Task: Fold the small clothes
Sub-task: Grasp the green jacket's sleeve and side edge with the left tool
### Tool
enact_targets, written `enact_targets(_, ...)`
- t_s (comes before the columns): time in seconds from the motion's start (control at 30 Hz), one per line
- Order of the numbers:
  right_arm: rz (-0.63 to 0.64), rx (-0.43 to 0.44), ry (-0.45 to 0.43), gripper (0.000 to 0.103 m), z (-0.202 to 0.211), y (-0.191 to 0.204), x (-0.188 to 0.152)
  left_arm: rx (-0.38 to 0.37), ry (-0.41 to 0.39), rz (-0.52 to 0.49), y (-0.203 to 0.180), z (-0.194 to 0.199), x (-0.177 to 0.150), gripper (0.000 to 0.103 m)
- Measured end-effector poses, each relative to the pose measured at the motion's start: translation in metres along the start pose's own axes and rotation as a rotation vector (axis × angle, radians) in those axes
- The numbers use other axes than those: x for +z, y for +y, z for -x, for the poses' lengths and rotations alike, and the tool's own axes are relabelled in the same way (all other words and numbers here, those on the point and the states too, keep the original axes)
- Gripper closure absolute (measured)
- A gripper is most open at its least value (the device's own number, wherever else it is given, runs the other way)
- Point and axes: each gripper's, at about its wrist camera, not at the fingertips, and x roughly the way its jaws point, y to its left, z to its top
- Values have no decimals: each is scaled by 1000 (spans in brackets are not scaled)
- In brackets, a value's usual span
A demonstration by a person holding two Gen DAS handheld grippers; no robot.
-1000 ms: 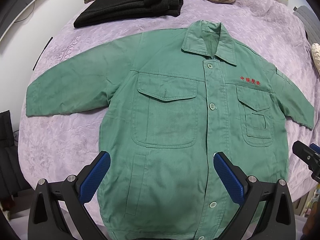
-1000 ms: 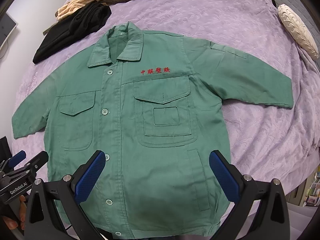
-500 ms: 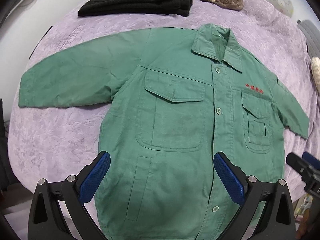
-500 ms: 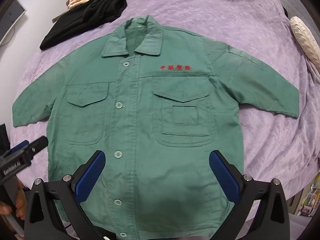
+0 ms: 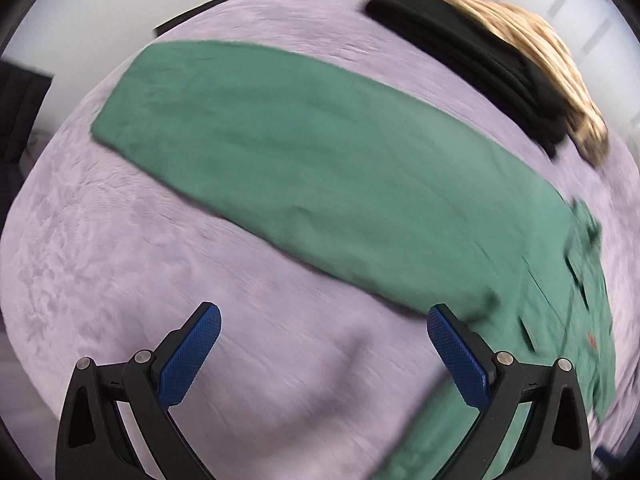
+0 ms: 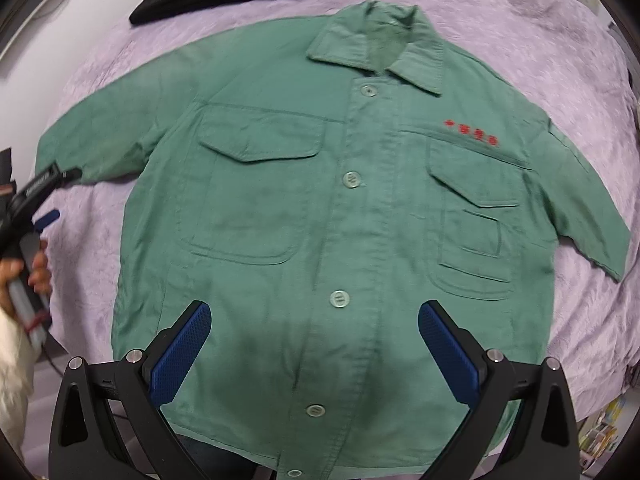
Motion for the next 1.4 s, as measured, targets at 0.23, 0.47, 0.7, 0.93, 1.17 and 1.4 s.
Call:
enact_targets(0.23, 74, -2, 56, 0, -18, 33, -4, -7, -39, 197, 83, -54, 53, 0)
enact_targets(0.47, 100, 1, 60, 0, -23, 45, -2, -35, -169, 218, 99, -46, 85, 22)
enact_targets(0.7, 90, 28, 30, 0, -17, 41, -2, -265, -195, 214, 115, -30, 93, 96)
enact_targets(0.93, 31, 61, -10, 0, -8, 13, -5, -404, -317, 1, 27, 32, 107, 96)
enact_targets(1.17, -113, 79, -56, 0, 5, -51, -18, -571, -340, -356, -140, 81, 78, 96)
enact_targets(1.4, -285, 53, -52, 0, -3, -136, -41, -613, -158, -689, -317, 48, -22, 96)
